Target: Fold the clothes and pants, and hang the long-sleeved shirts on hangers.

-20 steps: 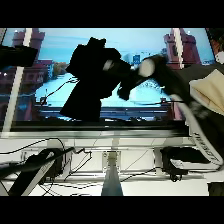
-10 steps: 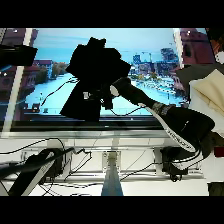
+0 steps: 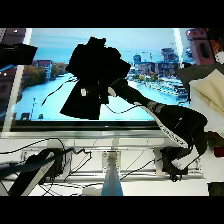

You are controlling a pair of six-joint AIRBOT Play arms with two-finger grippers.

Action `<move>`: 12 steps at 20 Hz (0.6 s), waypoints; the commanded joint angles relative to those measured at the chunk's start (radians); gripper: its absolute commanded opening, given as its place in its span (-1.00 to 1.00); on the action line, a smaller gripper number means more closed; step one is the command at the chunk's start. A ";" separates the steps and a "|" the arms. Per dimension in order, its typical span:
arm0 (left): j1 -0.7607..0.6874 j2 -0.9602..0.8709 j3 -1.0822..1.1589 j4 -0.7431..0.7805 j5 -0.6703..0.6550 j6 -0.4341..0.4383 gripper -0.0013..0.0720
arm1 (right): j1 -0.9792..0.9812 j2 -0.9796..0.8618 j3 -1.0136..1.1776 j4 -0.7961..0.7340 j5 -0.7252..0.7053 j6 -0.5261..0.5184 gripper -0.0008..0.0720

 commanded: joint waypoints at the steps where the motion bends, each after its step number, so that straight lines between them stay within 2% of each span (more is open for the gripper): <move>1: 0.000 -0.011 0.000 -0.006 -0.005 0.000 -0.61 | -0.042 0.033 0.075 -0.059 -0.021 0.119 -0.93; 2: 0.000 -0.016 0.000 -0.006 -0.011 0.001 -0.94 | -0.068 0.060 0.101 -0.073 -0.023 0.161 -0.93; 5: 0.001 -0.039 0.000 0.021 -0.088 0.000 -0.94 | -0.182 0.172 0.162 -0.087 -0.023 0.328 -0.93; 8: 0.001 -0.071 -0.049 0.095 -0.254 -0.049 -0.94 | -0.366 0.309 0.174 -0.086 -0.016 0.545 -0.93; 10: 0.000 -0.071 -0.190 0.076 -0.311 -0.101 -0.93 | -0.499 0.370 0.174 -0.077 0.045 0.713 -0.93; 12: -0.008 -0.072 -0.388 -0.047 -0.325 -0.137 -0.87 | -0.602 0.386 0.174 -0.048 0.160 0.817 -0.93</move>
